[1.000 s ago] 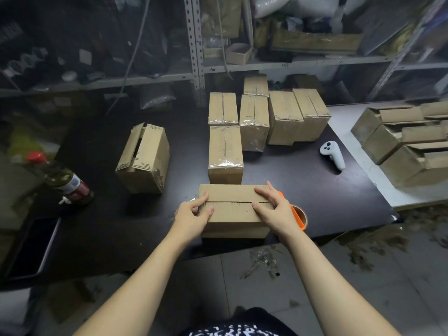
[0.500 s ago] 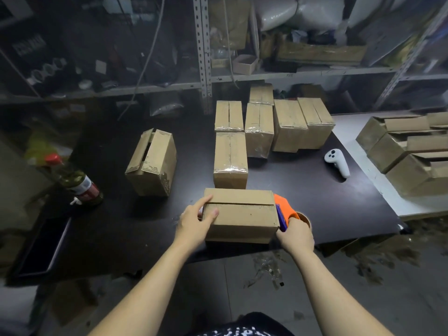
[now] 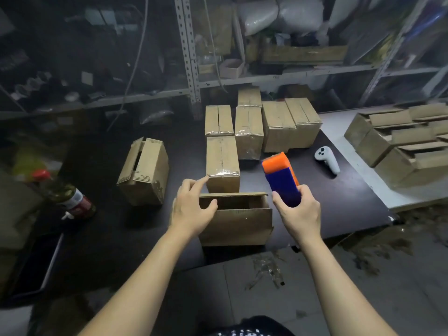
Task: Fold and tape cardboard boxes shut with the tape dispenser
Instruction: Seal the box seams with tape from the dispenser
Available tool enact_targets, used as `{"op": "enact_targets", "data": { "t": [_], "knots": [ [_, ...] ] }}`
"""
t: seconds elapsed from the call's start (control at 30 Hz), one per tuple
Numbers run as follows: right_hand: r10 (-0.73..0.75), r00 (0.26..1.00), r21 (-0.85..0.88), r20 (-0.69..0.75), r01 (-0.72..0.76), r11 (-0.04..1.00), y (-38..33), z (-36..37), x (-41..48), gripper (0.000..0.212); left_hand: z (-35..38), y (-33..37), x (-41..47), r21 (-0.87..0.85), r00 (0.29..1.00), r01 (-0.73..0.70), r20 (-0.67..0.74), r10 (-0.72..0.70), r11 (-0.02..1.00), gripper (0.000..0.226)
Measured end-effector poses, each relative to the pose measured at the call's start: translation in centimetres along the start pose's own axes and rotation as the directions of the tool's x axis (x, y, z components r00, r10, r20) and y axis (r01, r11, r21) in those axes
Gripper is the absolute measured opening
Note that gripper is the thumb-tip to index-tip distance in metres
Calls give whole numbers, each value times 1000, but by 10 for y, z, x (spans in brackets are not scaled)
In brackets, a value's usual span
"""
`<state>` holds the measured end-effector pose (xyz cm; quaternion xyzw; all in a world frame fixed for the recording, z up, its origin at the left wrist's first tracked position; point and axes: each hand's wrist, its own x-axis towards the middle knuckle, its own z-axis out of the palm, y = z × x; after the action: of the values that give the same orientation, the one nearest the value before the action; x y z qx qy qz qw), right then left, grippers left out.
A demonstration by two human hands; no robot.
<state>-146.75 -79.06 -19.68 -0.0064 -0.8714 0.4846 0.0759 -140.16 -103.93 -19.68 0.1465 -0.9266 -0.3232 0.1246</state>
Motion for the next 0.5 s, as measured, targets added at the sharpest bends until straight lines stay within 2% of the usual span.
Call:
{"op": "enact_targets", "data": {
  "t": [0.07,0.13,0.23,0.3,0.4,0.5],
  "knots": [
    [-60,998,61,8,59,996,-12,-4,-3,39,-3,6,8,-34,996,-93,-12,93,995,52],
    [-128,991,95,27,125,988,-18,-4,-4,44,-7,17,14,-175,996,-93,-7,93,980,41],
    [-284,957,107,61,276,955,-16,-3,-2,46,-24,46,25,-460,996,19,90,26,888,28],
    [-398,913,99,92,389,916,-14,-3,-2,46,-35,61,37,-578,969,118,245,33,808,23],
    [-501,860,72,99,496,866,-20,-2,-4,46,-48,71,51,-624,903,218,421,87,751,25],
    [-535,840,78,92,529,845,-27,0,-6,48,-55,70,56,-646,892,231,440,107,727,28]
  ]
}}
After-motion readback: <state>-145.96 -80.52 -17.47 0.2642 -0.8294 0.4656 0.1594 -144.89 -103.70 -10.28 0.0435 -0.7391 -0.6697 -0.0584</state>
